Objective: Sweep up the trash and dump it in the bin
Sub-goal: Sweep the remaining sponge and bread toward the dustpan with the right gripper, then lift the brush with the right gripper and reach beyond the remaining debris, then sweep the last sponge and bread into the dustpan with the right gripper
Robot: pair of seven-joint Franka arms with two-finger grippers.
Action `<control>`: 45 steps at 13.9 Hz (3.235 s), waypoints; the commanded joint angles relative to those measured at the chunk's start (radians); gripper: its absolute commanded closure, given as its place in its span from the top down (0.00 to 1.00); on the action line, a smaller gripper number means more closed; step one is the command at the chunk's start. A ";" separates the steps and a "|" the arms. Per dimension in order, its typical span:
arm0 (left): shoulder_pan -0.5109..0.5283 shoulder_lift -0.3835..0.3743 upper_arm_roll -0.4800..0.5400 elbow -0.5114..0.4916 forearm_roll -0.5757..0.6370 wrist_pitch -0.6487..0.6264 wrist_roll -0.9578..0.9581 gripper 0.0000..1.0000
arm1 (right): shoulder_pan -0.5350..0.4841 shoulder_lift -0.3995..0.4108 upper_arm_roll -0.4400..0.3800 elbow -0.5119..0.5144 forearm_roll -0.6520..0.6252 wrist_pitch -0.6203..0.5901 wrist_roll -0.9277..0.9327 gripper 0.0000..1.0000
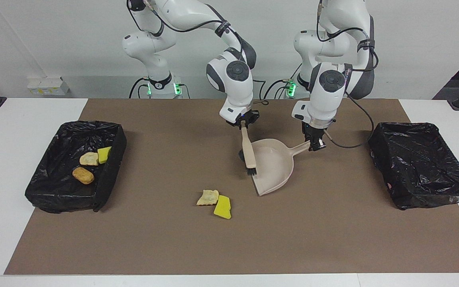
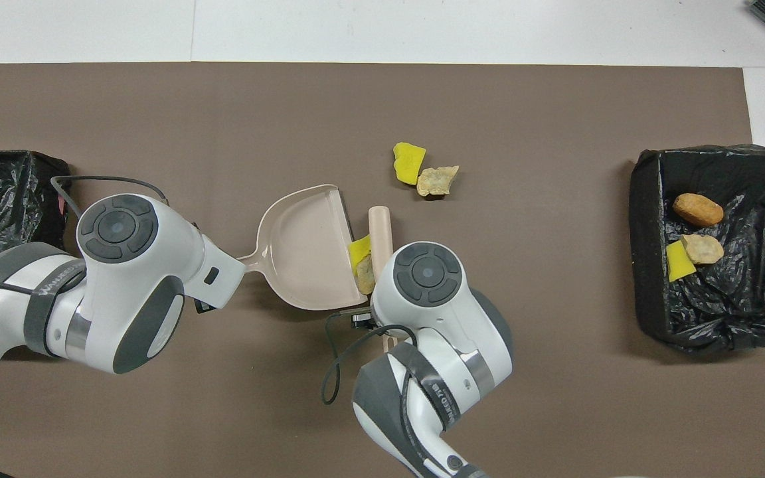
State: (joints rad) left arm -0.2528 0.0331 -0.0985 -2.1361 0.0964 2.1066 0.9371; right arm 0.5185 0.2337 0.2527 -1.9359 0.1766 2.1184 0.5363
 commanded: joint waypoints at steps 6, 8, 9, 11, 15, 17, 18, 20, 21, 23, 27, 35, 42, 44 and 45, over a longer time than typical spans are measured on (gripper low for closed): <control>0.007 -0.012 0.000 -0.013 0.000 0.032 -0.014 0.00 | -0.049 -0.028 0.034 0.156 0.021 -0.201 -0.027 0.00; 0.007 -0.012 -0.001 -0.015 -0.009 0.042 -0.018 0.00 | -0.084 -0.019 0.037 0.190 0.009 -0.201 -0.030 0.00; 0.006 -0.013 -0.001 -0.019 -0.009 0.042 -0.017 0.00 | -0.093 -0.011 0.036 0.208 -0.011 -0.202 -0.030 0.00; 0.006 -0.013 -0.001 -0.019 -0.010 0.042 -0.018 0.00 | -0.119 0.010 0.036 0.222 -0.070 -0.204 -0.035 0.00; 0.003 -0.001 -0.001 -0.034 -0.021 0.058 -0.038 0.00 | -0.271 0.064 0.034 0.253 -0.163 -0.204 -0.185 0.00; -0.002 0.002 -0.001 -0.027 -0.021 0.061 -0.043 0.00 | -0.348 0.099 0.036 0.288 -0.227 -0.209 -0.229 0.00; -0.003 0.004 -0.001 -0.022 -0.023 0.059 -0.052 0.00 | -0.385 0.127 0.036 0.313 -0.265 -0.225 -0.258 0.00; -0.008 0.007 -0.001 -0.013 -0.021 0.059 -0.066 0.00 | -0.426 0.167 0.036 0.343 -0.322 -0.273 -0.323 0.00; -0.008 0.008 -0.001 -0.015 -0.021 0.059 -0.066 0.00 | -0.437 0.188 0.034 0.359 -0.365 -0.288 -0.344 0.00; -0.008 0.007 -0.001 -0.021 -0.021 0.059 -0.067 0.00 | -0.471 0.216 0.036 0.362 -0.423 -0.295 -0.375 0.00; -0.006 -0.001 -0.003 -0.039 -0.023 0.061 -0.069 0.00 | -0.459 0.248 0.042 0.353 -0.411 -0.301 -0.395 0.00; -0.006 0.007 -0.001 -0.021 -0.023 0.061 -0.078 0.00 | -0.290 0.253 0.042 0.322 -0.188 -0.293 -0.291 0.00; 0.006 0.001 -0.001 -0.041 -0.075 0.070 -0.063 0.00 | -0.154 0.217 0.054 0.302 -0.071 -0.308 -0.239 0.00; 0.006 -0.001 -0.001 -0.044 -0.075 0.070 -0.063 0.00 | -0.126 0.210 0.078 0.305 -0.049 -0.313 -0.171 0.00; 0.006 -0.001 -0.001 -0.044 -0.075 0.070 -0.063 0.00 | -0.124 0.204 0.085 0.305 -0.048 -0.324 -0.164 0.00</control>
State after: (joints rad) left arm -0.2512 0.0437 -0.1000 -2.1581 0.0396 2.1464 0.8711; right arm 0.3953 0.4636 0.3185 -1.6197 0.0971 1.8247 0.3453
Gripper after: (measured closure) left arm 0.665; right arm 0.744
